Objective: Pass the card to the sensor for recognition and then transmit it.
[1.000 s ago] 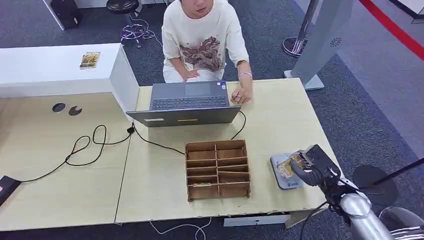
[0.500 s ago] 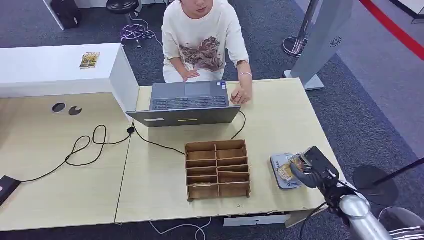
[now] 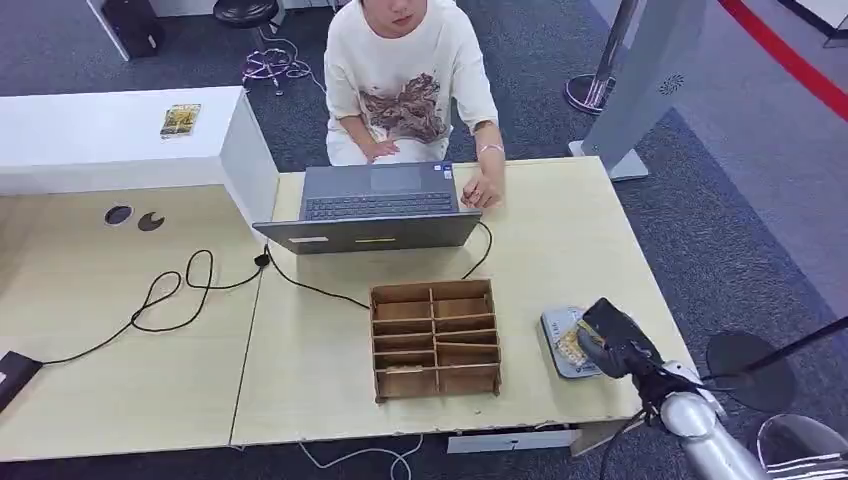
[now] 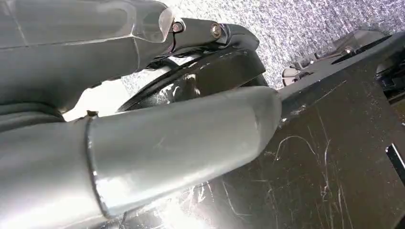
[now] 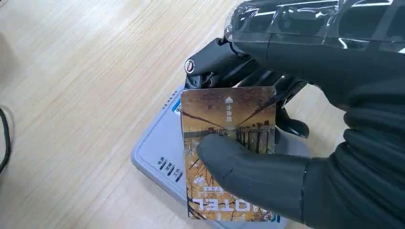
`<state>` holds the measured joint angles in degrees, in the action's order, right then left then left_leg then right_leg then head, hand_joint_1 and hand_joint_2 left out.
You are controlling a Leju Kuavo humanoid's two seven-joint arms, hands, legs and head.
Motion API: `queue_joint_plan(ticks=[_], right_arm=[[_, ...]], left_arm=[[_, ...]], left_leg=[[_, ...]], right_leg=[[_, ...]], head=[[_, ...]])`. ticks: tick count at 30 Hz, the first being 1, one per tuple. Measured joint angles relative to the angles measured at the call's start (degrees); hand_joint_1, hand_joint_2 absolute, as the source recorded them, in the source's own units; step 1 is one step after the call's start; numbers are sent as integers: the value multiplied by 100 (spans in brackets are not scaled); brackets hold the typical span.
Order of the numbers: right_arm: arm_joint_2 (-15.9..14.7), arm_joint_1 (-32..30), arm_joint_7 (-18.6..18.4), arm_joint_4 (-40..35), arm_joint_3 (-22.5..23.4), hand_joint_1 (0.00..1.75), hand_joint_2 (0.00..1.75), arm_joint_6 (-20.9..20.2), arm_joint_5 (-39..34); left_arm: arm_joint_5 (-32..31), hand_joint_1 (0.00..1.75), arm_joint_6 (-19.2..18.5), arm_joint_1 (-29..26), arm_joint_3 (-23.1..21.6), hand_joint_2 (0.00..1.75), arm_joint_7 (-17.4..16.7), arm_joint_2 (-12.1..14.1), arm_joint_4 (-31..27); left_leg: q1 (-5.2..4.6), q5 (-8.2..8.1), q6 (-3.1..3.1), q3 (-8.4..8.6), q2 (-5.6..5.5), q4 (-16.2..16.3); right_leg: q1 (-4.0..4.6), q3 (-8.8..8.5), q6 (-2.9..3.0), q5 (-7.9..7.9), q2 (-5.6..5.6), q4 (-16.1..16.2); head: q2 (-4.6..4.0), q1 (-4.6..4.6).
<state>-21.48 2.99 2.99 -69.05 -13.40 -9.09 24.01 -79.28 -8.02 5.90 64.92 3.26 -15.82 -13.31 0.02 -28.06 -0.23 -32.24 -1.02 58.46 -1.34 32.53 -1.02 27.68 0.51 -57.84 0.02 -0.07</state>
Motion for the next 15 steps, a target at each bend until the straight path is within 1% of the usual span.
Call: queue_joint_plan(ticks=[15], right_arm=[[269,10,-48,-9,112,175,175,33,479]], left_arm=[[2,0,-4,6,0,0,-15,0,0]], left_leg=[[0,0,0,1,1,0]], right_leg=[[0,0,0,0,-1,0]], head=[[0,0]])
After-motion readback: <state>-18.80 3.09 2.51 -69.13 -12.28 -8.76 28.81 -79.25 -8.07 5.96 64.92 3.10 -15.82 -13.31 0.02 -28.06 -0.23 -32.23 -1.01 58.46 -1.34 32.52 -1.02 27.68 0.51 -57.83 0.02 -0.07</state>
